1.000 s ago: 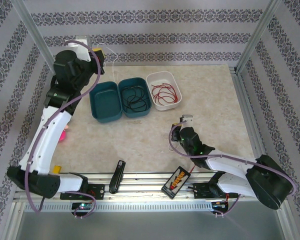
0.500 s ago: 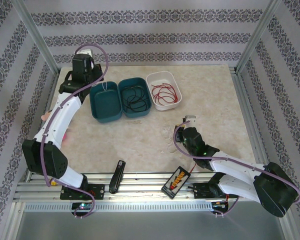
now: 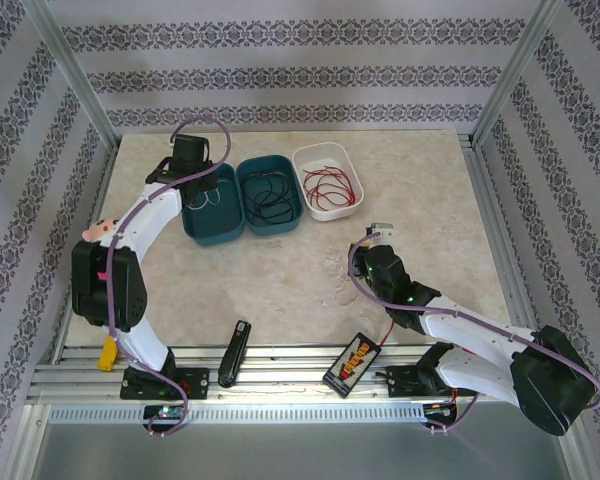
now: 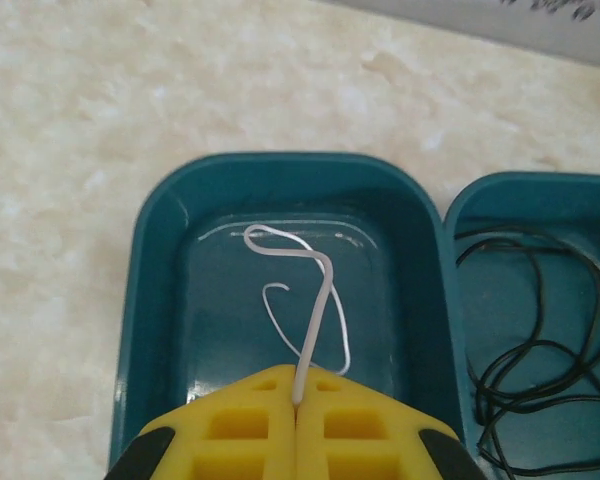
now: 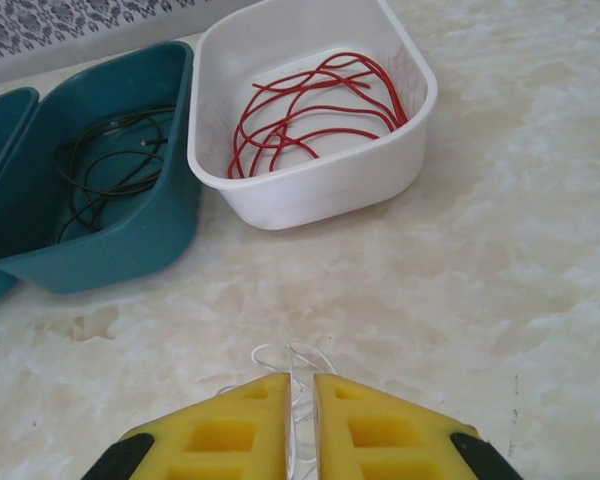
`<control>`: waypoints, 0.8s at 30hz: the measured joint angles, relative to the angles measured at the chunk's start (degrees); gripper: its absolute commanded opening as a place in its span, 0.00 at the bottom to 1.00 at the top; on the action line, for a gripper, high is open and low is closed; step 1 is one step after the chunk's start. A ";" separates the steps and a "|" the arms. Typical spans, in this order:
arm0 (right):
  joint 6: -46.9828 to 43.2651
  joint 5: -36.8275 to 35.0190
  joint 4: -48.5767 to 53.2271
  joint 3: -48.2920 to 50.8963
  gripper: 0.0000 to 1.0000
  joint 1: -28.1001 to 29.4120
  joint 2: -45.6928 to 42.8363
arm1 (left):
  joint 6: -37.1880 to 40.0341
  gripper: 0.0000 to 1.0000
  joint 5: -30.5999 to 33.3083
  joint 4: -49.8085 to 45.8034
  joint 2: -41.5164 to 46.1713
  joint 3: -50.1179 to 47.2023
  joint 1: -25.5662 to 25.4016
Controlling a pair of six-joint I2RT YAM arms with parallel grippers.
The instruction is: Untangle the cables
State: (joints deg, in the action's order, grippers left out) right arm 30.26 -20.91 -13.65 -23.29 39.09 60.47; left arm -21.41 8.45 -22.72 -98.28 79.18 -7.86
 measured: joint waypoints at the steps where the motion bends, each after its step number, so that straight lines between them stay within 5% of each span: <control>1: 0.04 0.02 0.66 -0.33 0.17 -0.09 0.00 | -0.24 0.00 -0.09 0.00 -1.33 0.09 0.00; 5: 1.05 0.15 3.78 -1.81 0.21 -0.76 -0.13 | -1.27 0.07 -0.48 -0.09 -6.38 1.31 0.00; 10: 2.05 0.09 9.09 -4.07 0.27 -1.51 -1.05 | -2.62 0.46 -1.20 -0.44 -8.46 1.73 0.00; 18: 2.86 -0.07 14.36 -5.92 0.32 -3.13 -2.64 | -3.54 0.63 -3.61 -0.39 -6.05 1.73 -0.09; 24: 5.60 3.13 17.22 -6.84 0.35 -6.71 -2.69 | -2.82 0.87 -5.62 -0.17 1.31 1.20 -3.02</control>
State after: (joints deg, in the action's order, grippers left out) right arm 35.86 -17.78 3.57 -30.13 32.38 57.78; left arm -24.23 2.83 -22.90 -96.97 80.38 -10.87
